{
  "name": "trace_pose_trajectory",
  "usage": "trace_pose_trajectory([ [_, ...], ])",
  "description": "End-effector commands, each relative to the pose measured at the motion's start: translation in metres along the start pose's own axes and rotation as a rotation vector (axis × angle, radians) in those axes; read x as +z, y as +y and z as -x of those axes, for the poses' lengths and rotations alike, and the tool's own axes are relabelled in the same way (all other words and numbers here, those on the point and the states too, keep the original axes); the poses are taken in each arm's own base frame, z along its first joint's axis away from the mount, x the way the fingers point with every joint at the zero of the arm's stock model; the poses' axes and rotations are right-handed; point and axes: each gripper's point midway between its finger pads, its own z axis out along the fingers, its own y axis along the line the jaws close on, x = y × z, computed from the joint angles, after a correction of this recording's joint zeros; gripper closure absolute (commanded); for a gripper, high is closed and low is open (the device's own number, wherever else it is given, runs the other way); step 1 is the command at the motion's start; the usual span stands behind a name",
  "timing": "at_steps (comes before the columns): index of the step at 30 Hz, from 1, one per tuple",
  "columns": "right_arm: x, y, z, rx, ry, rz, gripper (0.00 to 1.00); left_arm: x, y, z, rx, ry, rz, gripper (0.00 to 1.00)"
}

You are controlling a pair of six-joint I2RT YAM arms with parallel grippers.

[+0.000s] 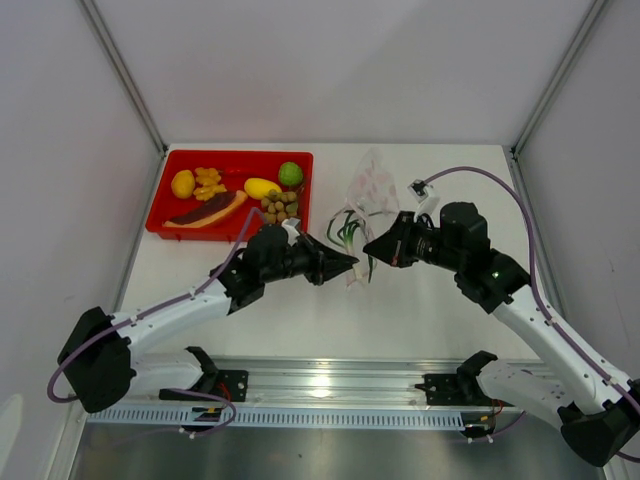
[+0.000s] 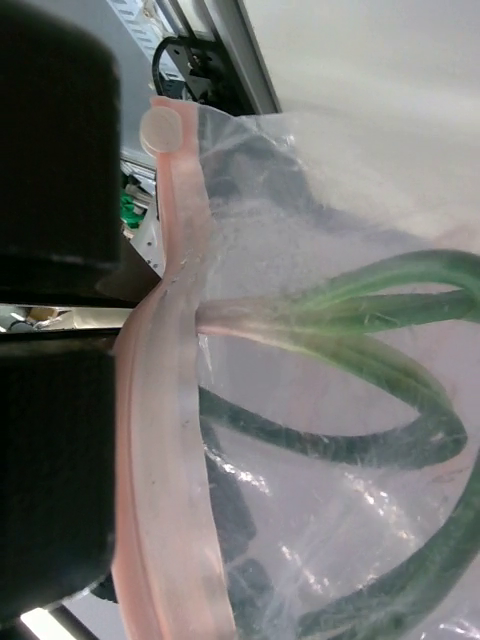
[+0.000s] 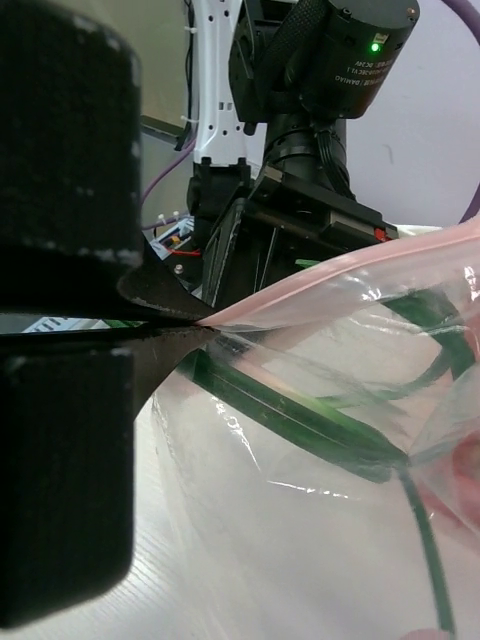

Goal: Place the food in the zip-top bag and seal the zipper
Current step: Place the fake vegetable in the zipper food storage bag.

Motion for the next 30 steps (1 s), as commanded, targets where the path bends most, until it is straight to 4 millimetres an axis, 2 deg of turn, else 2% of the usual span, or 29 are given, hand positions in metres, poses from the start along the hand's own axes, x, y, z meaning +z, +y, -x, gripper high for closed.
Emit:
trace_pose_trajectory([
  [1, -0.003, 0.009, 0.009, 0.031, -0.017, -0.005, 1.00, 0.006, -0.020, 0.006, 0.115, -0.051, -0.014, 0.99],
  [5, -0.007, 0.017, 0.018, 0.044, -0.024, -0.007, 1.00, 0.010, -0.019, 0.015, 0.279, -0.098, 0.058, 0.99],
  [7, -0.008, 0.020, 0.020, 0.048, -0.007, -0.011, 1.00, 0.008, -0.007, 0.023, 0.373, -0.131, 0.119, 0.99],
  [10, -0.010, 0.029, 0.023, 0.052, 0.020, 0.007, 1.00, 0.005, -0.009, 0.036, 0.501, -0.193, 0.160, 0.99],
  [11, -0.011, 0.033, 0.022, 0.054, 0.029, 0.021, 1.00, 0.004, -0.015, 0.037, 0.542, -0.210, 0.157, 0.99],
  [13, -0.009, 0.033, 0.019, 0.066, 0.051, 0.022, 1.00, 0.006, -0.033, 0.034, 0.662, -0.196, 0.146, 0.99],
  [15, -0.008, 0.032, 0.016, 0.072, 0.064, 0.023, 1.00, 0.010, -0.023, 0.029, 0.739, -0.135, 0.211, 0.99],
  [16, -0.008, 0.031, 0.016, 0.072, 0.064, 0.019, 1.00, 0.016, -0.041, 0.025, 0.820, -0.118, 0.202, 0.99],
  [17, -0.008, 0.030, 0.015, 0.074, 0.067, 0.015, 1.00, 0.018, -0.036, 0.025, 0.849, -0.102, 0.234, 0.99],
  [18, -0.007, 0.029, 0.014, 0.076, 0.071, 0.012, 1.00, 0.019, -0.023, 0.020, 0.873, -0.044, 0.291, 0.99],
  [19, -0.007, 0.029, 0.015, 0.076, 0.072, 0.009, 1.00, 0.024, -0.041, 0.017, 0.937, -0.036, 0.280, 0.99],
  [20, -0.007, 0.029, 0.014, 0.077, 0.075, 0.007, 1.00, 0.024, -0.035, 0.015, 0.961, -0.028, 0.320, 0.99],
  [21, -0.006, 0.027, 0.013, 0.080, 0.082, -0.001, 1.00, 0.024, -0.044, 0.016, 0.995, -0.047, 0.334, 1.00],
  [22, -0.007, 0.028, 0.015, 0.075, 0.079, -0.002, 1.00, 0.020, -0.030, 0.018, 1.016, -0.029, 0.408, 0.99],
  [24, -0.006, 0.025, 0.015, 0.066, 0.082, -0.013, 1.00, 0.023, -0.030, 0.015, 1.031, -0.012, 0.422, 0.99],
  [30, -0.012, 0.008, 0.020, 0.012, 0.063, -0.103, 1.00, 0.015, -0.001, 0.017, 1.051, 0.009, 0.502, 0.99],
])
